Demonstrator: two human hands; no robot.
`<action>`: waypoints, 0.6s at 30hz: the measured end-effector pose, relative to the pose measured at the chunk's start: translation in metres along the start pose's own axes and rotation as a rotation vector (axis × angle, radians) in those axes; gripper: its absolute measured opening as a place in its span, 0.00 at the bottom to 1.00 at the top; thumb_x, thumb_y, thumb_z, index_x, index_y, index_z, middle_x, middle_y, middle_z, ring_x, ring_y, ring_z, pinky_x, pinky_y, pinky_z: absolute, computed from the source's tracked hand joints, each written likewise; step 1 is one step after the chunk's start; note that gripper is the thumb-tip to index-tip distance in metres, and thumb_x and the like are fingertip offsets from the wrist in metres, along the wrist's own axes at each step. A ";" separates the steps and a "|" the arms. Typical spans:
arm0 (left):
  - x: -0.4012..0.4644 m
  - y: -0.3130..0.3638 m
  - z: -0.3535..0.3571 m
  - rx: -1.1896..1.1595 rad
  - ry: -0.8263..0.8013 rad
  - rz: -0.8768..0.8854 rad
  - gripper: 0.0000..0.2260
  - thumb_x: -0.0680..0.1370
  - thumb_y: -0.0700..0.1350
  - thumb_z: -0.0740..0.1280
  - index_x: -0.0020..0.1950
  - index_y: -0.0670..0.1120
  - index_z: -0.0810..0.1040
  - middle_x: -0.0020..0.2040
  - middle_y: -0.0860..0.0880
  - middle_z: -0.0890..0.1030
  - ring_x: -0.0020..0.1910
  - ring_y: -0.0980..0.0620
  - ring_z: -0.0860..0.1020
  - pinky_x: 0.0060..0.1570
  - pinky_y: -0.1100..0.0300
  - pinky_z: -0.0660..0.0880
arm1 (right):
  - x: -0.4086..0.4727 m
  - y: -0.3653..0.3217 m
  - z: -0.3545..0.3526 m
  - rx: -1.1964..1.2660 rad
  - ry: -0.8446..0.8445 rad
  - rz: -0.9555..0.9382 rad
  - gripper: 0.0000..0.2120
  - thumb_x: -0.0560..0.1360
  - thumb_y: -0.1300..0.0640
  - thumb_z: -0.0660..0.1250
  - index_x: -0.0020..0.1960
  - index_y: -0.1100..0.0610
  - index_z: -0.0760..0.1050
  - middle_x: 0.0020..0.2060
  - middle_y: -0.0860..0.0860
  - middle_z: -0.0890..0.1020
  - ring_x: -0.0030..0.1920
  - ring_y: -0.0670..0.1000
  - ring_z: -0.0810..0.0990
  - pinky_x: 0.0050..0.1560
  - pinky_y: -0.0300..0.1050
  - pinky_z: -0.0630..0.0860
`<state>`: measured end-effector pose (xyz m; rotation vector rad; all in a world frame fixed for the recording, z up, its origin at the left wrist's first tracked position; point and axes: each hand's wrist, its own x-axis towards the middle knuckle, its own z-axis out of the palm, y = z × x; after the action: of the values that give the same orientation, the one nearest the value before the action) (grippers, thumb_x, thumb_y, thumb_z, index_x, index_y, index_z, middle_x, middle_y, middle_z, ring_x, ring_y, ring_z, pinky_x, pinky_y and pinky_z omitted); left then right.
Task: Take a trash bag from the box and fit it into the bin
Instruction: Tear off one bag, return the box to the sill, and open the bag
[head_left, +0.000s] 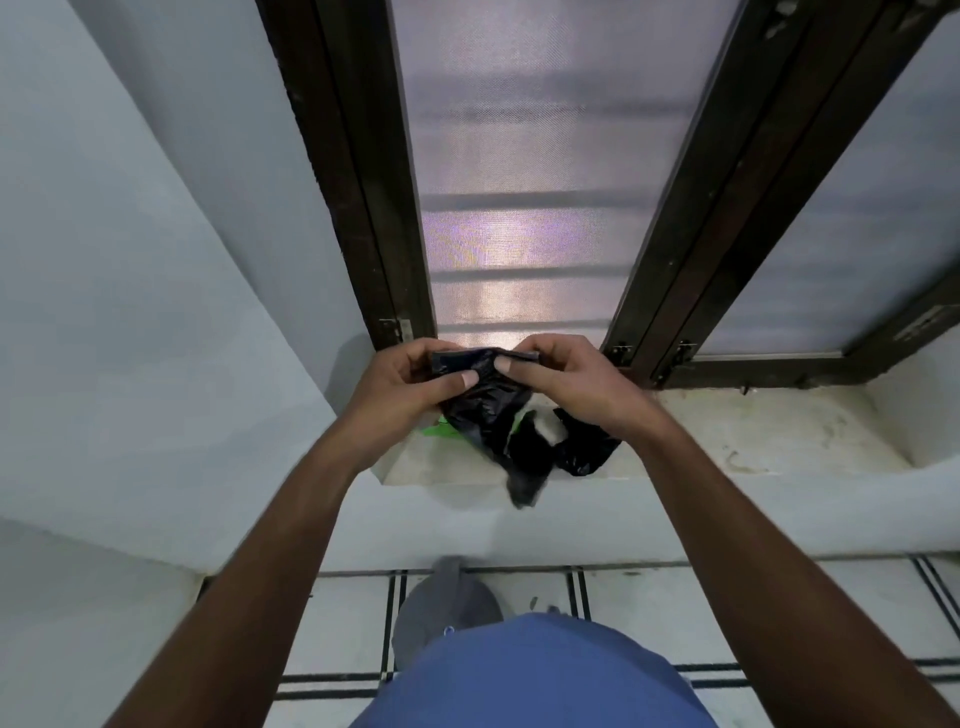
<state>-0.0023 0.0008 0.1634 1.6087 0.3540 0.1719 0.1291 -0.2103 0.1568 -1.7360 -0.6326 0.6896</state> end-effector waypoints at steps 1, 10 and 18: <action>-0.001 0.001 -0.001 -0.007 -0.002 -0.010 0.11 0.78 0.38 0.78 0.60 0.41 0.86 0.48 0.49 0.89 0.47 0.55 0.87 0.47 0.63 0.83 | -0.001 0.001 0.001 0.006 0.008 -0.018 0.12 0.85 0.49 0.75 0.52 0.59 0.85 0.44 0.57 0.89 0.47 0.51 0.87 0.55 0.51 0.80; -0.003 0.006 -0.007 0.029 -0.069 -0.039 0.04 0.85 0.39 0.70 0.57 0.43 0.76 0.41 0.49 0.87 0.36 0.53 0.87 0.37 0.61 0.83 | -0.004 0.000 0.003 0.108 0.051 -0.030 0.06 0.87 0.58 0.72 0.63 0.55 0.82 0.45 0.54 0.89 0.46 0.55 0.89 0.49 0.51 0.84; -0.002 0.004 -0.011 -0.041 -0.015 -0.068 0.09 0.79 0.40 0.68 0.49 0.44 0.89 0.51 0.45 0.89 0.51 0.49 0.87 0.51 0.56 0.84 | -0.007 -0.004 0.002 0.290 -0.047 0.072 0.06 0.86 0.58 0.71 0.60 0.56 0.86 0.48 0.51 0.88 0.47 0.50 0.88 0.42 0.42 0.84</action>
<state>-0.0078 0.0107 0.1684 1.5549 0.3912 0.1146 0.1226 -0.2134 0.1612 -1.4826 -0.4773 0.8310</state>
